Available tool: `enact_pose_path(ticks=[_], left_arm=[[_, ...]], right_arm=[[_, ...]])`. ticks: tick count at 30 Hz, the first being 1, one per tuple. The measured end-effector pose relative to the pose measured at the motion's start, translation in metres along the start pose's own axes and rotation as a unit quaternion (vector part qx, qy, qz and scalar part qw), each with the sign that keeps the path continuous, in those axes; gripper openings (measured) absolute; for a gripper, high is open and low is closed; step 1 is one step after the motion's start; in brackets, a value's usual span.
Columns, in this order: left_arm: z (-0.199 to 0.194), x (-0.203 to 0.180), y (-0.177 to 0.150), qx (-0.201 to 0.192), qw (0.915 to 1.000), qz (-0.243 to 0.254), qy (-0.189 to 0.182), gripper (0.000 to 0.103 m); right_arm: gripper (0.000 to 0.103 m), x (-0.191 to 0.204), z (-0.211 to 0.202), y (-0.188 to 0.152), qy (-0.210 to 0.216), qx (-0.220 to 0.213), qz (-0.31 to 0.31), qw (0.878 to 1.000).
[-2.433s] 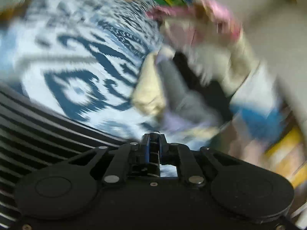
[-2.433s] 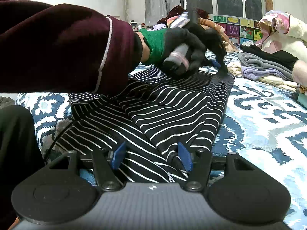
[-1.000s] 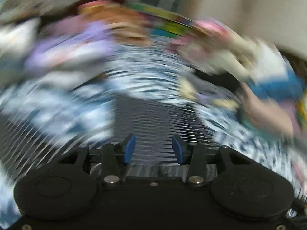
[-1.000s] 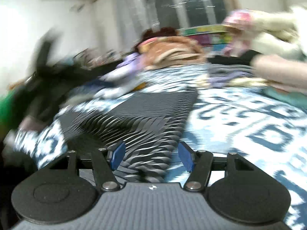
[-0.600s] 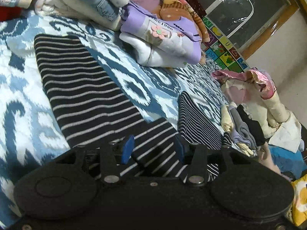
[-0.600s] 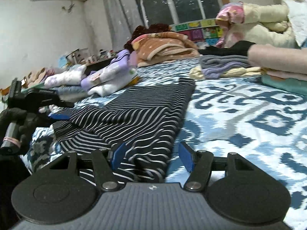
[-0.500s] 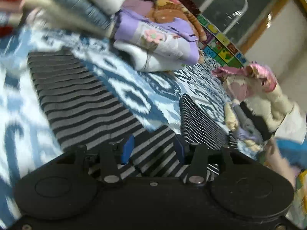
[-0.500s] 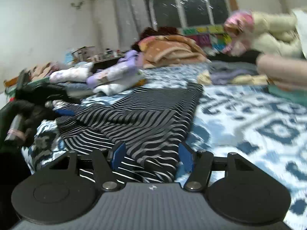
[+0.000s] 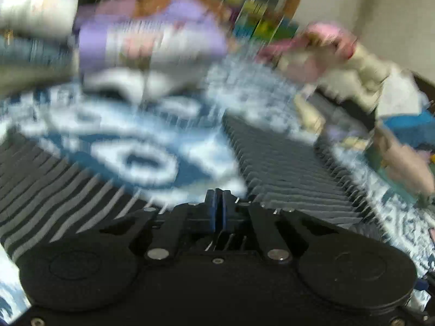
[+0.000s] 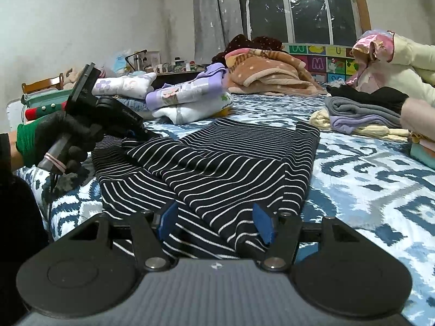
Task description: Fold clothes
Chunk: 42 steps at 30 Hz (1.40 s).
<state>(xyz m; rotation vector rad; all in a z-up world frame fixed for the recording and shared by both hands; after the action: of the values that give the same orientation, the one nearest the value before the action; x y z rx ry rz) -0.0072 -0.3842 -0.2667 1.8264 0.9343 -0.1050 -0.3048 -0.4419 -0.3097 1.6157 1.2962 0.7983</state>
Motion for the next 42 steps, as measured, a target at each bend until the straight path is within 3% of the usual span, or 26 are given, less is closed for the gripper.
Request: enact_pose_path(ticks=[3, 6, 10, 12, 14, 16, 17, 20, 22, 24, 27, 30, 31, 32, 33, 35, 38, 39, 42], left_arm=[[-0.028, -0.005, 0.022, -0.081, 0.9961, -0.021, -0.03, 0.002], [-0.028, 0.011, 0.022, -0.096, 0.995, -0.016, 0.023, 0.001], [-0.037, 0.006, 0.027, -0.104, 0.9942, -0.025, 0.005, 0.001], [-0.028, 0.008, 0.024, -0.082, 0.9961, -0.015, 0.027, 0.001], [-0.007, 0.015, 0.012, -0.034, 0.9959, 0.018, 0.081, 0.001], [0.009, 0.023, -0.002, 0.006, 0.989, 0.051, 0.139, 0.004], [0.01, 0.018, -0.001, 0.008, 0.987, 0.062, 0.148, 0.004], [0.002, -0.019, 0.015, -0.021, 0.9903, 0.081, 0.111, 0.007], [0.01, -0.058, 0.012, -0.001, 0.9959, 0.081, 0.041, 0.007], [0.024, -0.108, -0.008, 0.042, 0.9942, 0.09, -0.042, 0.007], [0.046, -0.169, -0.041, 0.1, 0.9804, 0.112, -0.128, 0.007], [0.071, -0.207, -0.078, 0.165, 0.9594, 0.12, -0.195, 0.008], [0.086, -0.203, -0.091, 0.189, 0.9579, 0.129, -0.173, 0.014], [0.106, -0.193, -0.105, 0.211, 0.9586, 0.144, -0.126, 0.014], [0.115, -0.187, -0.109, 0.218, 0.9589, 0.143, -0.111, 0.014], [0.112, -0.189, -0.102, 0.206, 0.9619, 0.121, -0.134, 0.014], [0.105, -0.206, -0.094, 0.183, 0.9593, 0.143, -0.161, 0.018], [0.112, -0.206, -0.1, 0.191, 0.9571, 0.157, -0.151, 0.027], [0.128, -0.205, -0.114, 0.209, 0.9533, 0.181, -0.121, 0.029]], right_arm=[[0.063, 0.0, 0.009, -0.009, 0.021, 0.034, 0.011, 0.999], [0.063, -0.001, 0.008, -0.013, 0.04, 0.053, 0.018, 0.998], [0.062, -0.004, 0.001, -0.016, 0.052, 0.053, 0.026, 0.997], [0.062, -0.002, 0.0, -0.017, 0.053, 0.057, 0.019, 0.997], [0.062, -0.001, 0.001, -0.016, 0.06, 0.06, 0.02, 0.996], [0.062, -0.003, -0.002, -0.013, 0.068, 0.06, 0.026, 0.996], [0.062, -0.004, -0.005, -0.009, 0.068, 0.052, 0.027, 0.996], [0.061, -0.01, -0.013, 0.006, 0.059, 0.019, 0.03, 0.998], [0.061, -0.021, -0.012, 0.016, 0.031, -0.002, 0.029, 0.999], [0.061, -0.027, -0.003, 0.022, 0.02, -0.002, 0.011, 1.0], [0.061, -0.031, 0.02, 0.031, 0.01, 0.006, -0.035, 0.999], [0.062, -0.037, 0.04, 0.021, 0.027, 0.042, -0.013, 0.999], [0.063, -0.035, 0.046, 0.011, 0.037, 0.068, -0.006, 0.997], [0.064, -0.031, 0.048, 0.006, 0.043, 0.078, -0.016, 0.996], [0.064, -0.026, 0.05, 0.002, 0.047, 0.086, -0.028, 0.995], [0.064, -0.022, 0.045, 0.004, 0.046, 0.074, -0.041, 0.995], [0.065, -0.024, 0.038, 0.007, 0.048, 0.055, -0.029, 0.997], [0.066, -0.025, 0.042, 0.002, 0.054, 0.067, -0.024, 0.996], [0.067, -0.023, 0.045, -0.004, 0.061, 0.083, -0.017, 0.995]])
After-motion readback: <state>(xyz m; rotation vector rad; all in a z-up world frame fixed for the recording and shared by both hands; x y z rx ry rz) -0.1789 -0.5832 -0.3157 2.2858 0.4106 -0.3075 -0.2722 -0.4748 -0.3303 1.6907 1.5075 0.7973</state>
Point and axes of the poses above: each gripper's, at about its wrist camera, not at the fingertips, and z roughly the way its jaws point, x to its left, y to its top, the point moved 10 cm from there along z, roughly the way its jaws point, and after that the axes turned 10 degrees about -z, right-handed, at the moved point
